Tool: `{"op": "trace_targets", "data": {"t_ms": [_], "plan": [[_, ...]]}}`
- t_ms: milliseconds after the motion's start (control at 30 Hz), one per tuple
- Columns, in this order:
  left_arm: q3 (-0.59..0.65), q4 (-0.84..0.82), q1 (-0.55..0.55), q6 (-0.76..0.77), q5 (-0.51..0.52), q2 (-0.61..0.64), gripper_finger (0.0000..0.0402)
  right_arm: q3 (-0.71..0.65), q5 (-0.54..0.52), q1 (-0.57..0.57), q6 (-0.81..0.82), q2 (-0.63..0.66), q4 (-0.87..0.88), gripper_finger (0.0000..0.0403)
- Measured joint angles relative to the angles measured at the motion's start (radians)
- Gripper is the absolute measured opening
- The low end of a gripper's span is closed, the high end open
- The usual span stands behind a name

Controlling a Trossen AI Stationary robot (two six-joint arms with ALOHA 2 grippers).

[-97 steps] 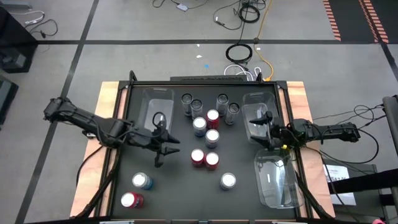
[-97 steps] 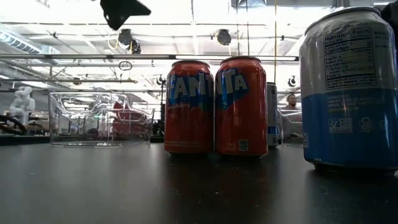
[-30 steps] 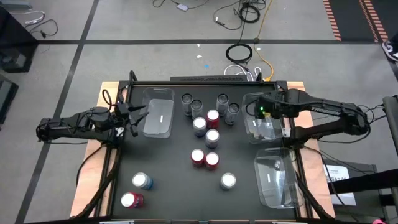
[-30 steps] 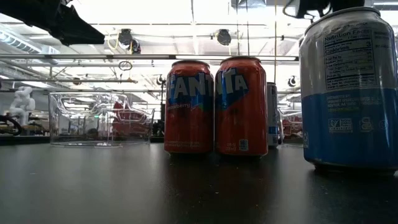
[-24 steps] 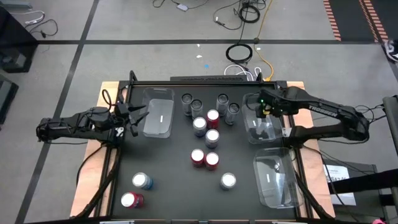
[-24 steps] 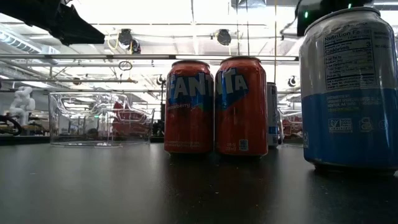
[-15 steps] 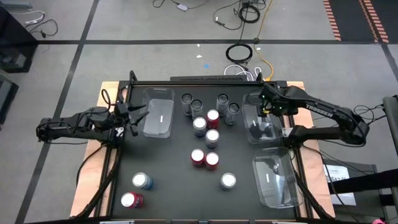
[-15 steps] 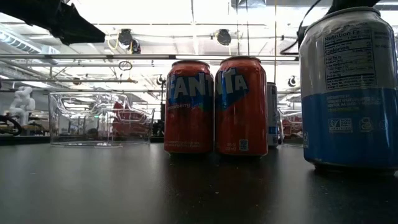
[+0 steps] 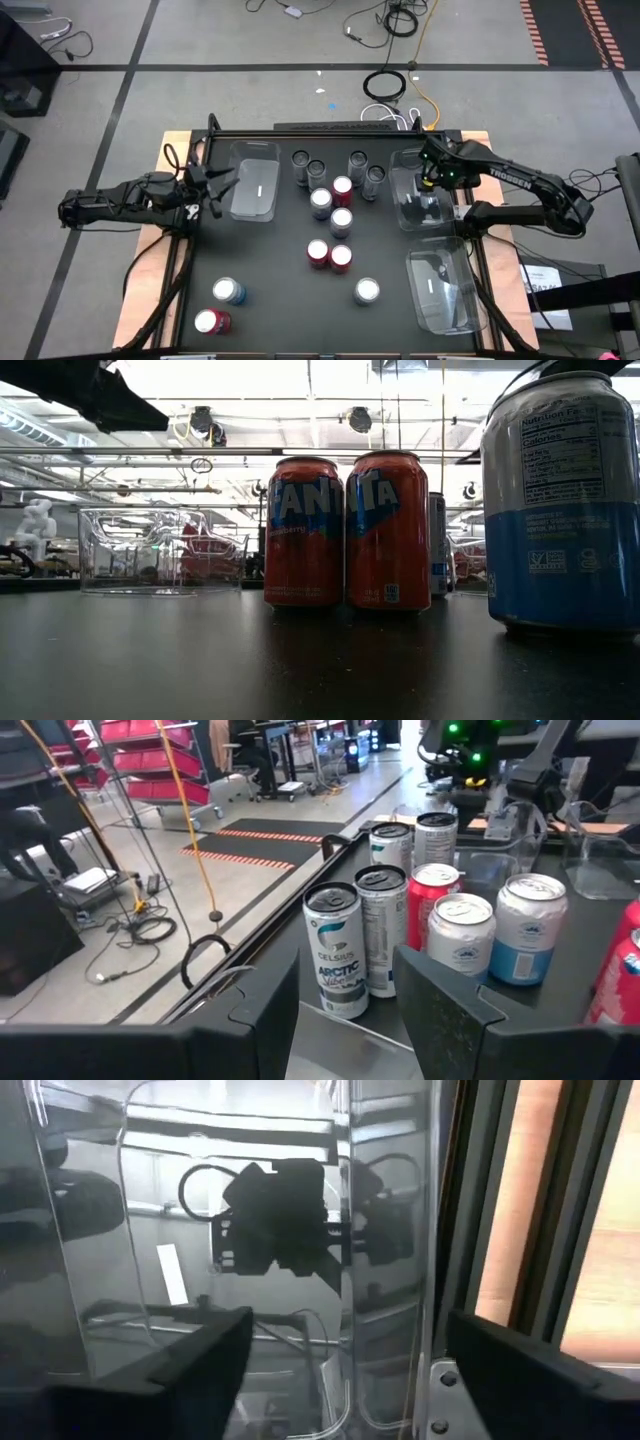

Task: Sort soda cans
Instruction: Adjust the top right transparent bin

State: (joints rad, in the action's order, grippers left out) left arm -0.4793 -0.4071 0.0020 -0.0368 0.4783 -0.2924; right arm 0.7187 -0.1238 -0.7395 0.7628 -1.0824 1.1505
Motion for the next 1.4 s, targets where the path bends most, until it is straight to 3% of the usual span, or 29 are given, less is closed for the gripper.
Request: {"op": "trace_targets", "data": {"t_ms": [267,400,900,1400], "plan": [[0.000,0.001,0.000,-0.003,0.008,0.000,0.0171,-0.002,-0.005,0.000,0.014,0.000,0.002,0.0094],[0.000,0.000,0.000,-0.002,0.009,0.000,0.0171,-0.002,-0.004,0.000,0.036,0.000,0.001,0.0016],[0.000,0.001,0.000,0.003,0.009,0.000,0.0171,-0.001,0.049,0.003,0.123,0.000,-0.041,0.0003],[0.000,0.000,0.000,0.004,0.008,0.000,0.0171,-0.001,0.072,0.096,0.206,-0.001,-0.112,0.0001]]}}
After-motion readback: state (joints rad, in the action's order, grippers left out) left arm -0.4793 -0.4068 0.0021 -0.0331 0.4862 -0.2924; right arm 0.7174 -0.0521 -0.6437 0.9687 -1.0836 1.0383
